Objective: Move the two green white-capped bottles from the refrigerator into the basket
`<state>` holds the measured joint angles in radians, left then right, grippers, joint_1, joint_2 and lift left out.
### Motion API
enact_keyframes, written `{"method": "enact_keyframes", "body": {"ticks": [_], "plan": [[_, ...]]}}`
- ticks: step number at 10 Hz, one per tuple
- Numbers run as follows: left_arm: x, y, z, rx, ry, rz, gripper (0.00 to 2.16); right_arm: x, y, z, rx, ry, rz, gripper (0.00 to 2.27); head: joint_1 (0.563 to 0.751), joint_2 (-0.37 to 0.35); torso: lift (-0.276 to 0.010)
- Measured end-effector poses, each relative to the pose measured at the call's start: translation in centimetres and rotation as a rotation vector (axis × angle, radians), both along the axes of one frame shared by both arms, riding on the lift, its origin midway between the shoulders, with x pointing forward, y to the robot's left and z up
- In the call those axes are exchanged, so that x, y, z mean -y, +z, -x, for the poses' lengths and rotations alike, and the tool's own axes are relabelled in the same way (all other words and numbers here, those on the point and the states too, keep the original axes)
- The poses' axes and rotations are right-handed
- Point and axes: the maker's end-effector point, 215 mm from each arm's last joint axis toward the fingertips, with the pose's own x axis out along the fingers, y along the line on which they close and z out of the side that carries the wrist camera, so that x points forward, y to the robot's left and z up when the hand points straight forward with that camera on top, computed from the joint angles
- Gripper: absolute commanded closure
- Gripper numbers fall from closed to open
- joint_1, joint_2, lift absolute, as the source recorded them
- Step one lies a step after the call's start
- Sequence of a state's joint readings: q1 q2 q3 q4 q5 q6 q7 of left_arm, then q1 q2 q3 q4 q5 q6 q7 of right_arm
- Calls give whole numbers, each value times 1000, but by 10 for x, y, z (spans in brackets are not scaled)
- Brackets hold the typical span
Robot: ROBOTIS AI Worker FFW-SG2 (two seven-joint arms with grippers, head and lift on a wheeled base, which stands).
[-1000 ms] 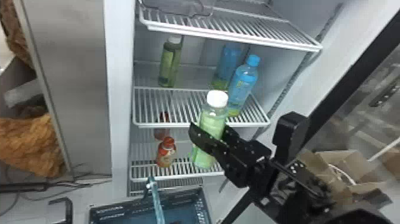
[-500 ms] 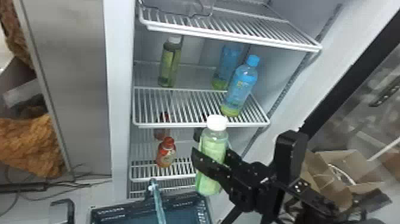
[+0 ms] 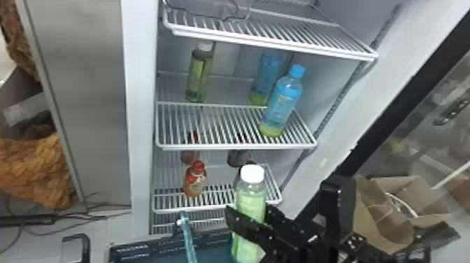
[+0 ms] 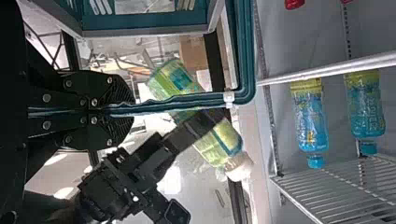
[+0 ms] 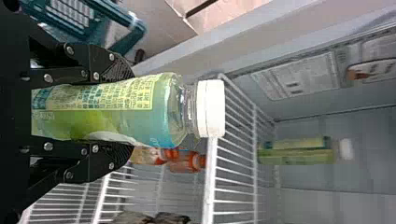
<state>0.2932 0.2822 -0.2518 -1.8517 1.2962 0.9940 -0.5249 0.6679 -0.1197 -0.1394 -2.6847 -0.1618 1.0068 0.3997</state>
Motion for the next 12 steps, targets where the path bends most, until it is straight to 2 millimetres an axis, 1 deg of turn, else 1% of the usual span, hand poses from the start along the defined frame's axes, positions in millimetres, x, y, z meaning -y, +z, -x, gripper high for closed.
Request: {"method": "enact_keyframes", "body": {"ticks": [3, 4, 5, 6, 7, 8, 9, 11, 12], "plan": [[0, -1, 0, 0, 1, -2, 1165, -7, -34, 9, -74, 16, -42, 800, 695, -350, -4], [0, -1, 0, 0, 1, -2, 1165, -12, -47, 13, -107, 26, -75, 800, 695, -350, -4], [-1, -1, 0, 0, 1, -3, 1165, -17, -55, 16, -125, 32, -96, 797, 695, -350, -4], [0, -1, 0, 0, 1, -2, 1165, -21, -57, 16, -128, 40, -108, 737, 695, -350, -4], [0, -1, 0, -1, 1, -2, 1165, -23, -56, 14, -119, 47, -120, 519, 695, -350, -4], [-1, -1, 0, -2, 3, -3, 1165, -22, -54, 11, -104, 46, -123, 352, 695, -350, -4], [-2, -2, -1, -3, 6, -6, 1165, -19, -51, 7, -86, 42, -121, 260, 695, -350, -4], [-2, -1, 0, -4, 6, -1, 1165, -11, -42, -2, -36, 24, -110, 220, 695, -350, -4], [-3, -1, -1, -4, 8, -1, 1165, 1, -30, -9, 14, -1, -90, 220, 695, -350, -4]]}}
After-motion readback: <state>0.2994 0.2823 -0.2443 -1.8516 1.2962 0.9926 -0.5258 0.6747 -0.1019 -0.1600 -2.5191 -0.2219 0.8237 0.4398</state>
